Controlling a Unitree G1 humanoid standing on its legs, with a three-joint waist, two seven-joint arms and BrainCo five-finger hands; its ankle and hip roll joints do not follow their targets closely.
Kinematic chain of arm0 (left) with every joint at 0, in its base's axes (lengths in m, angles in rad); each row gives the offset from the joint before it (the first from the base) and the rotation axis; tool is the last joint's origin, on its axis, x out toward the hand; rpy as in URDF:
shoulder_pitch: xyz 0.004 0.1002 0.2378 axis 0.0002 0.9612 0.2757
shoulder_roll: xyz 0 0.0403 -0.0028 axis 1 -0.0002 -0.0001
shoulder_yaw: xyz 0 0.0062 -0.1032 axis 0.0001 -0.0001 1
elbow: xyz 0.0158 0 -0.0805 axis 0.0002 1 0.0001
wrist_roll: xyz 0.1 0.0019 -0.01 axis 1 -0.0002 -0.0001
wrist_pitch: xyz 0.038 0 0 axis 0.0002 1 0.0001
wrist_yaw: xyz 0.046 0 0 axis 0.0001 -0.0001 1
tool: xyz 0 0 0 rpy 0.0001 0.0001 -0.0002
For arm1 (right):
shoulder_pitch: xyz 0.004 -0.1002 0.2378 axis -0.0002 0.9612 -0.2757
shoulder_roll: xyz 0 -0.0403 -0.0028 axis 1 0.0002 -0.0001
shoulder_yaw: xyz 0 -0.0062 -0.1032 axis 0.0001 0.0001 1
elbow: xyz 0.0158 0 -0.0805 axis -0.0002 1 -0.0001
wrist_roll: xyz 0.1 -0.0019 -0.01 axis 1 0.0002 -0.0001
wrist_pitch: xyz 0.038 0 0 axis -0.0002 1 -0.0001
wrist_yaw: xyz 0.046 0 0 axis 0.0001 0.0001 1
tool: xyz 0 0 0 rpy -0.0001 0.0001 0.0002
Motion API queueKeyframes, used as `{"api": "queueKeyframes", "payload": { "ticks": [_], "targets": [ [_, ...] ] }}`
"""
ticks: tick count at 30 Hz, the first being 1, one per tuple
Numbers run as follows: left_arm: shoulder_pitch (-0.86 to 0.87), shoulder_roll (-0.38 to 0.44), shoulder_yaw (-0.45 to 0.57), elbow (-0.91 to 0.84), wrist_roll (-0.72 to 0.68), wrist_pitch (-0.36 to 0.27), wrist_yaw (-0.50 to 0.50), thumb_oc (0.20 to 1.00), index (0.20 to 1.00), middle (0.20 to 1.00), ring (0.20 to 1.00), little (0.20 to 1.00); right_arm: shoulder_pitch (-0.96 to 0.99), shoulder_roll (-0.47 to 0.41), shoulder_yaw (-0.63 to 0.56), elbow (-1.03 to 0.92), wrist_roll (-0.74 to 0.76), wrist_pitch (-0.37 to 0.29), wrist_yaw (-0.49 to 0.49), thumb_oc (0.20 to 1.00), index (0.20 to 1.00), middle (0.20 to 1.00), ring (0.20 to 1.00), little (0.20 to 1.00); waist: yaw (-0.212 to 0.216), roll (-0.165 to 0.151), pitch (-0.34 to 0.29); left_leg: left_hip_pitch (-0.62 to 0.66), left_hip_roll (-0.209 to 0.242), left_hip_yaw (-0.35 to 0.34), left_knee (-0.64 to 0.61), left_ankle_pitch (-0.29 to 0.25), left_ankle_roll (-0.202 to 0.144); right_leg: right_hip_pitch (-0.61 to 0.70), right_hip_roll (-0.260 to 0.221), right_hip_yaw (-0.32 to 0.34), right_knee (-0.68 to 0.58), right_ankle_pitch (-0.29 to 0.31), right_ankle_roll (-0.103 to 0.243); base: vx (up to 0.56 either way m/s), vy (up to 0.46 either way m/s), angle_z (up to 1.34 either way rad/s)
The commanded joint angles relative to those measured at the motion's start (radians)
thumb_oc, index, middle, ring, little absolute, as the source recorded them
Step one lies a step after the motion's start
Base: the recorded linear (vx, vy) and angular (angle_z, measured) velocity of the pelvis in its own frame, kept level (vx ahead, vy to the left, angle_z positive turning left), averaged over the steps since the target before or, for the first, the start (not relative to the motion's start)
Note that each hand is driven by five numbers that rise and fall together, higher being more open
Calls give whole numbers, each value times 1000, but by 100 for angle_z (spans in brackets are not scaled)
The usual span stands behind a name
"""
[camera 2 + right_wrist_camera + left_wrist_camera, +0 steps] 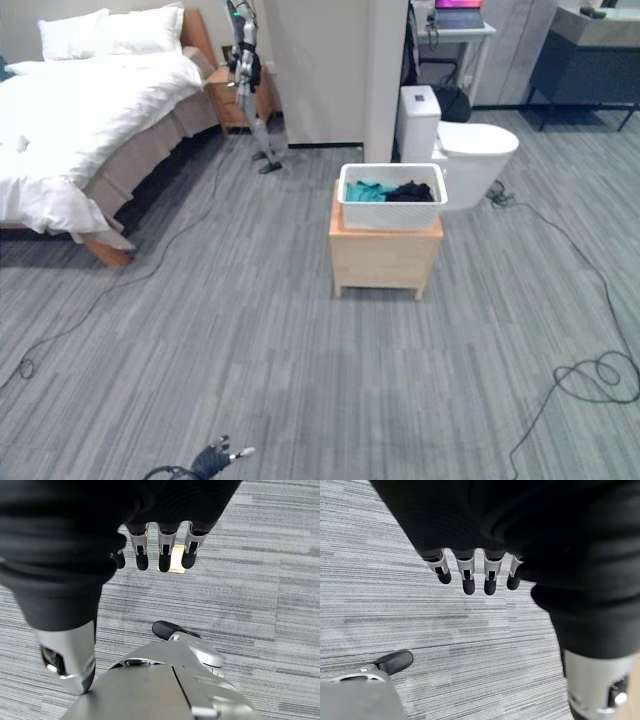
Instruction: Grab the laundry basket,head to the washer,open it,put in the laundry and shut it.
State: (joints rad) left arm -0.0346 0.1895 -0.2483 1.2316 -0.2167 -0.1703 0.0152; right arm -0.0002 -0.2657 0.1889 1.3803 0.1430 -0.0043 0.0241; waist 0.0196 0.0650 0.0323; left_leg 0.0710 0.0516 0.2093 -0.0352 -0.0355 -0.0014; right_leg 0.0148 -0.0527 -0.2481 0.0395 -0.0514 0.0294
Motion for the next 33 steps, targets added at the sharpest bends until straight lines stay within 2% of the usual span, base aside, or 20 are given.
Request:
{"api": "queueKeyframes", "payload": {
  "ticks": [1, 10, 15, 16, 20, 21, 22, 23, 24, 25, 26, 27, 28, 29, 31, 33],
  "targets": [
    [-43, 22, 28, 19, -2, -27, 3, 1000, 1000, 1000, 1000, 1000, -15, 29, 30, 90, -18, -3, -7, 1000, 1000, 1000, 1000, 1000, 6, -76, -30, -6, 16, -26, -52, -15, -49, 23, -136, -12, -127, 102, 125, -10, -34, 10],
    [-51, 24, 38, 25, -39, -23, 8, 1000, 1000, 1000, 1000, 1000, -12, 13, 10, 98, 18, -6, -8, 1000, 1000, 1000, 1000, 1000, 2, -69, -17, -7, 41, -65, -52, 3, -65, 43, -98, -4, -127, 65, 95, 9, -79, 12],
    [-60, 21, 45, 31, -62, -21, 10, 1000, 1000, 1000, 1000, 1000, -14, 0, -5, 97, 47, -15, -15, 1000, 1000, 1000, 1000, 1000, 3, -68, -2, -5, 71, -80, -52, 27, -87, 59, -64, -13, -127, 38, 70, 20, -123, 10],
    [-62, 23, 50, 31, -74, -22, 12, 1000, 1000, 1000, 1000, 1000, -15, -2, -9, 95, 58, -19, -18, 1000, 1000, 1000, 1000, 1000, 3, -70, 8, -13, 93, -85, -29, 33, -102, 69, -48, -18, -127, 27, 55, 38, -227, 18],
    [-57, 28, 60, 27, -101, -22, 2, 1000, 1000, 1000, 1000, 1000, -26, -10, -12, 90, 81, -30, -22, 1000, 1000, 1000, 1000, 1000, 9, -84, 41, -56, 137, -119, 116, 13, -121, 94, -4, -11, -117, -3, 18, 46, -226, 24],
    [-57, 29, 61, 24, -107, -21, 0, 1000, 1000, 1000, 1000, 1000, -31, -13, -12, 88, 84, -31, -23, 1000, 1000, 1000, 1000, 1000, 14, -88, 56, -85, 150, -129, 177, 30, -125, 101, 4, -10, -114, -9, 8, 9, -194, 16],
    [-60, 31, 59, 17, -107, -19, 1, 1000, 1000, 1000, 1000, 1000, -37, -17, -8, 85, 83, -31, -27, 1000, 1000, 1000, 1000, 1000, 22, -91, 76, -133, 159, -149, 257, 75, -130, 107, 11, -12, -110, -12, -3, -9, -139, 4],
    [-60, 31, 59, 17, -107, -19, 1, 1000, 1000, 1000, 1000, 1000, -37, -17, -8, 85, 83, -31, -27, 1000, 1000, 1000, 1000, 1000, 19, -89, 75, -140, 160, -154, 265, 72, -131, 106, 13, -15, -110, -12, -4, 2, -172, -7],
    [-62, 29, 54, 8, -108, -17, -1, 1000, 1000, 1000, 1000, 1000, -44, -26, -5, 76, 88, -32, -30, 1000, 1000, 1000, 1000, 1000, 28, -93, 100, -216, 161, -161, 397, 130, -108, 116, 22, -25, -108, -19, -22, 32, -142, -4],
    [-58, 25, 53, 6, -108, -18, -1, 1000, 1000, 1000, 1000, 1000, -48, -33, -4, 73, 90, -32, -31, 1000, 1000, 1000, 1000, 1000, 28, -94, 105, -248, 163, -138, 437, 130, -94, 119, 24, -33, -111, -25, -27, 92, -151, 10],
    [-53, 23, 50, 5, -107, -19, 0, 1000, 1000, 1000, 1000, 1000, -50, -37, -3, 72, 91, -30, -32, 1000, 1000, 1000, 1000, 1000, 27, -93, 103, -263, 162, -114, 435, 119, -85, 122, 25, -38, -114, -31, -27, 181, -27, 33],
    [-47, 22, 53, 3, -110, -18, -2, 1000, 1000, 1000, 1000, 1000, -54, -45, -5, 66, 97, -34, -35, 1000, 1000, 1000, 1000, 1000, 42, -95, 102, -303, 107, -108, 381, 76, -70, 126, 20, -34, -119, -39, -22, 164, 10, 40],
    [-47, 22, 53, 3, -110, -18, -2, 1000, 1000, 1000, 1000, 1000, -54, -45, -5, 66, 97, -34, -35, 1000, 1000, 1000, 1000, 1000, 41, -95, 102, -303, 107, -108, 382, 76, -69, 126, 19, -34, -119, -39, -21, 179, 37, 37],
    [-44, 20, 54, 6, -110, -19, -2, 1000, 1000, 1000, 1000, 1000, -60, -46, -5, 61, 105, -38, -36, 1000, 1000, 1000, 1000, 1000, 53, -97, 100, -331, 61, -126, 326, 66, -62, 128, 20, -32, -124, -45, -16, 158, 50, 14],
    [-41, 18, 58, 7, -120, -19, -3, 1000, 1000, 1000, 1000, 1000, -71, -42, 0, 45, 113, -45, -41, 1000, 1000, 1000, 1000, 1000, 68, -83, 94, -327, 30, -152, 136, 115, -69, 136, 37, -21, -126, -65, -6, 261, 86, 4],
    [-38, 17, 65, 14, -132, -22, -2, 1000, 1000, 1000, 1000, 1000, -82, -37, 5, 25, 123, -55, -45, 1000, 1000, 1000, 1000, 1000, 84, -81, 89, -378, 15, -169, 30, 143, -74, 152, 47, -10, -125, -95, -6, 310, 78, 0]
  ]
}}
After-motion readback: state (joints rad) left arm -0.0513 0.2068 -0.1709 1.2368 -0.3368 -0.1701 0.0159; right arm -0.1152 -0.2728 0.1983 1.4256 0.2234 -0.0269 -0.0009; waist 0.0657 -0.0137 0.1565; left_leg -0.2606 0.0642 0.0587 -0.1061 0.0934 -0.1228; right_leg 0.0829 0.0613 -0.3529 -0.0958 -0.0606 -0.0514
